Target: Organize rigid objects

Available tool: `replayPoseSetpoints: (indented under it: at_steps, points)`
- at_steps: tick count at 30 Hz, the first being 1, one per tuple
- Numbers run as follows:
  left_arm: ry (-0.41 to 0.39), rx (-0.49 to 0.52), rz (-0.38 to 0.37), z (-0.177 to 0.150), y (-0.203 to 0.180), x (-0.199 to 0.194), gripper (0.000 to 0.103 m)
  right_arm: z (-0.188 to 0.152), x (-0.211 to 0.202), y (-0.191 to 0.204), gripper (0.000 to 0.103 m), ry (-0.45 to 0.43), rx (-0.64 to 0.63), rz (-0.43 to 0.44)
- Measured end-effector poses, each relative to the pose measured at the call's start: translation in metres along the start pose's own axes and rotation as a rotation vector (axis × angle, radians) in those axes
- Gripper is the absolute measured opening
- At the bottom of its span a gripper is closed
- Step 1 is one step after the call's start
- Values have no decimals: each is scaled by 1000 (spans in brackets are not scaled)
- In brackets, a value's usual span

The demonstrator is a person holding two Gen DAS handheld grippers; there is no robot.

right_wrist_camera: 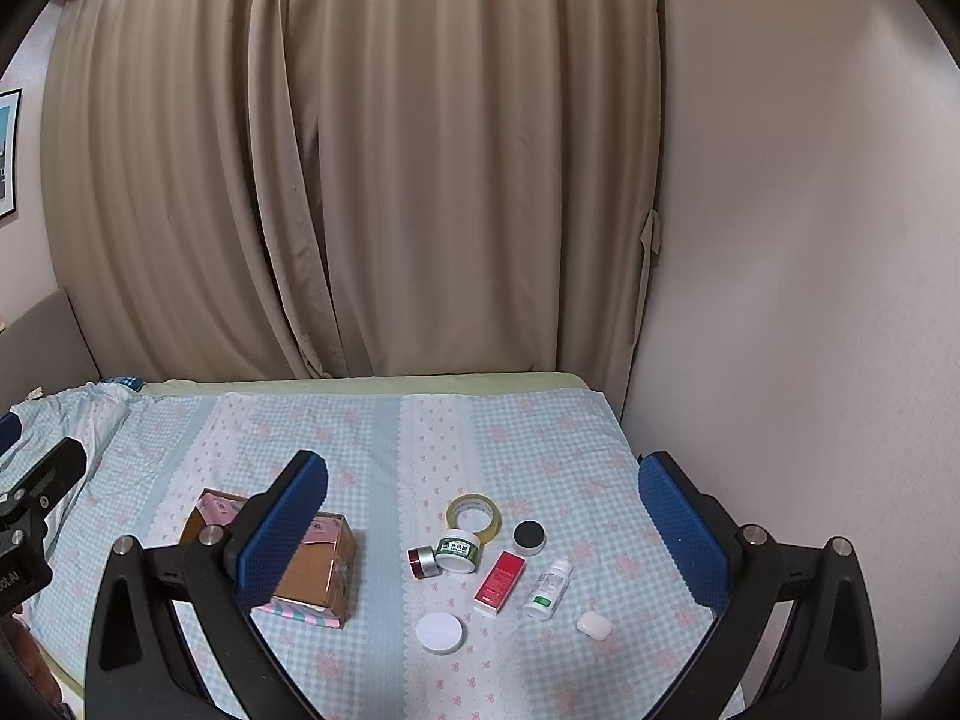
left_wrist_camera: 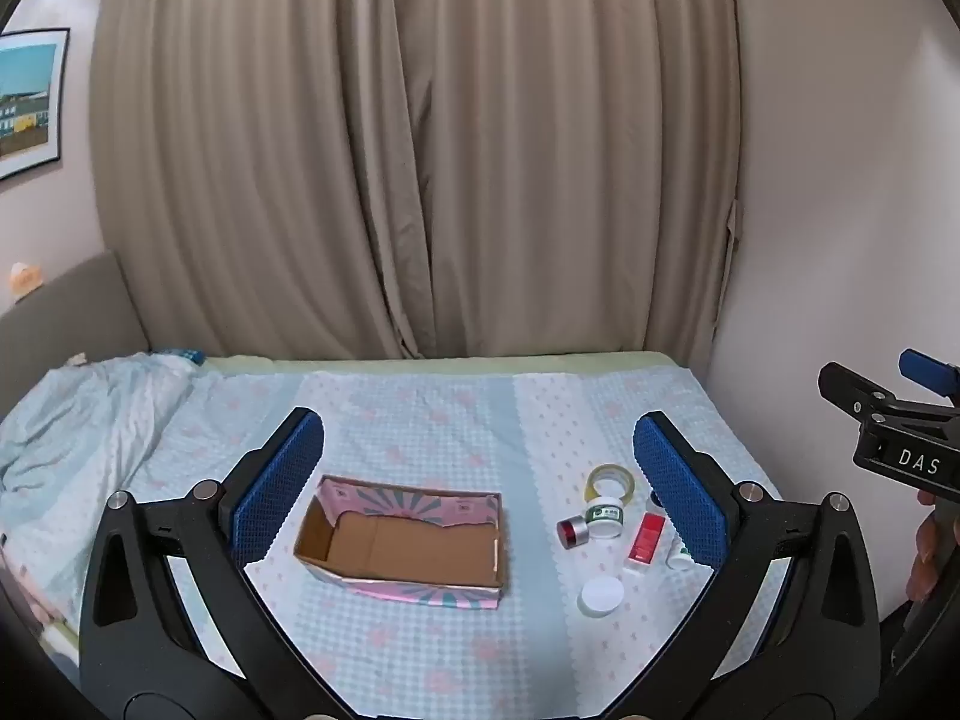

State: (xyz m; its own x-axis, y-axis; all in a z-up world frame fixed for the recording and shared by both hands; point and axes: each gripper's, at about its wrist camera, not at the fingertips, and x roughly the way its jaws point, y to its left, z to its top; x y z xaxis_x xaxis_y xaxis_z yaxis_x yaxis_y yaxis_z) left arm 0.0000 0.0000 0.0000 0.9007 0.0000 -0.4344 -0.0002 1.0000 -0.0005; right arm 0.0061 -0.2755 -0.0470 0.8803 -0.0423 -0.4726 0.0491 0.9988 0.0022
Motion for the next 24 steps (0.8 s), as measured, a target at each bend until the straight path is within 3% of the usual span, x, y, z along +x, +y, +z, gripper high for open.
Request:
replayPoseSetpoints:
  at_steps: [24]
  points:
    - [-6,-26,5,-10,1,0,103,-2,-1,0,103,-2,-1,5]
